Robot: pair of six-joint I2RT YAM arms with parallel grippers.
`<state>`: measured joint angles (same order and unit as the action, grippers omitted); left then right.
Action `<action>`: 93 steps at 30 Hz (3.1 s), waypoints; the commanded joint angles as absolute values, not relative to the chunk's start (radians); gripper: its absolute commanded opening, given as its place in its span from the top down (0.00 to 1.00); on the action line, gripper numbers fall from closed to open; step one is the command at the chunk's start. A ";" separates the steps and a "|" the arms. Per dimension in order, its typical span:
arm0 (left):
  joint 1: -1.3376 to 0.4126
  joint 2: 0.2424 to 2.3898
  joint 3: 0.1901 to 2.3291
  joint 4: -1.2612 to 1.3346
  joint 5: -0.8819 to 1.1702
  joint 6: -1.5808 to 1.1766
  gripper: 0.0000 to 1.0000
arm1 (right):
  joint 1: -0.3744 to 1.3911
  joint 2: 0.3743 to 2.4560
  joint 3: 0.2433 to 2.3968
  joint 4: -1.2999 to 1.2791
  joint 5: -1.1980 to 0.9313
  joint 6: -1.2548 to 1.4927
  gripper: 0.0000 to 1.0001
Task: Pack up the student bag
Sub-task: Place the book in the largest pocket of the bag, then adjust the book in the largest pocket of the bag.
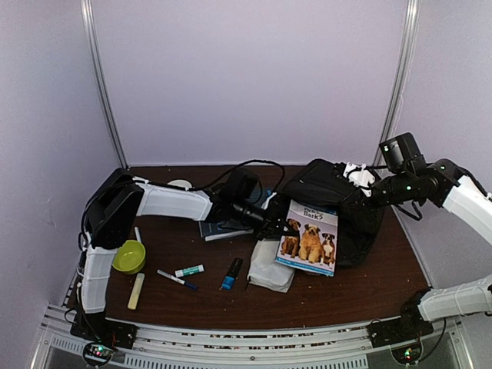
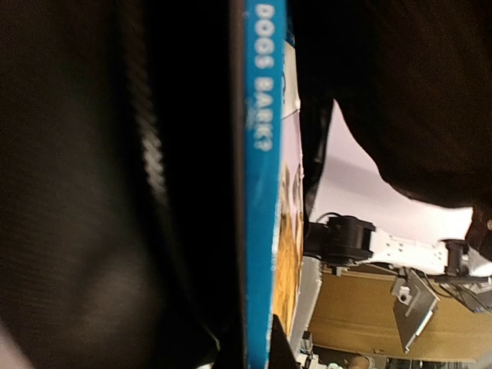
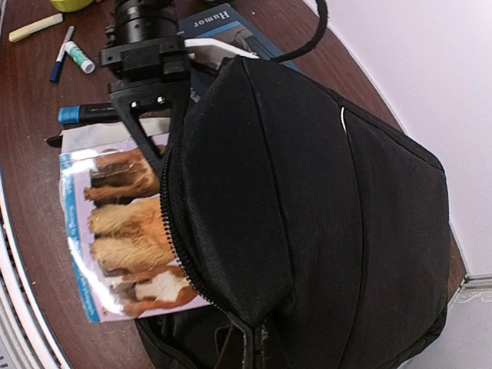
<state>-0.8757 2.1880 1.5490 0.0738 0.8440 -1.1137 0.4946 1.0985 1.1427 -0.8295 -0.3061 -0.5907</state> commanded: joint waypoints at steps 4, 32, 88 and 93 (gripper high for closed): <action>-0.844 2.182 1.602 -0.099 0.706 -0.972 1.00 | 0.503 1.055 1.093 -0.869 -0.408 -0.698 1.00; -0.856 2.217 1.588 0.083 0.732 -1.085 1.00 | 0.734 1.238 0.819 -0.438 -0.152 -0.503 0.21; -0.927 1.931 1.312 -0.006 0.605 -0.844 0.77 | 0.713 1.295 1.106 -0.442 0.012 -0.525 1.00; -0.910 1.948 1.323 0.098 0.716 -0.837 1.00 | 0.713 1.256 1.097 -0.478 -0.074 -0.594 1.00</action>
<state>-0.9241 1.9320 1.2888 -0.0246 0.5900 -0.8661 0.7124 1.3182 1.0744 -0.5304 0.0086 -0.5434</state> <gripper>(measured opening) 0.029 0.030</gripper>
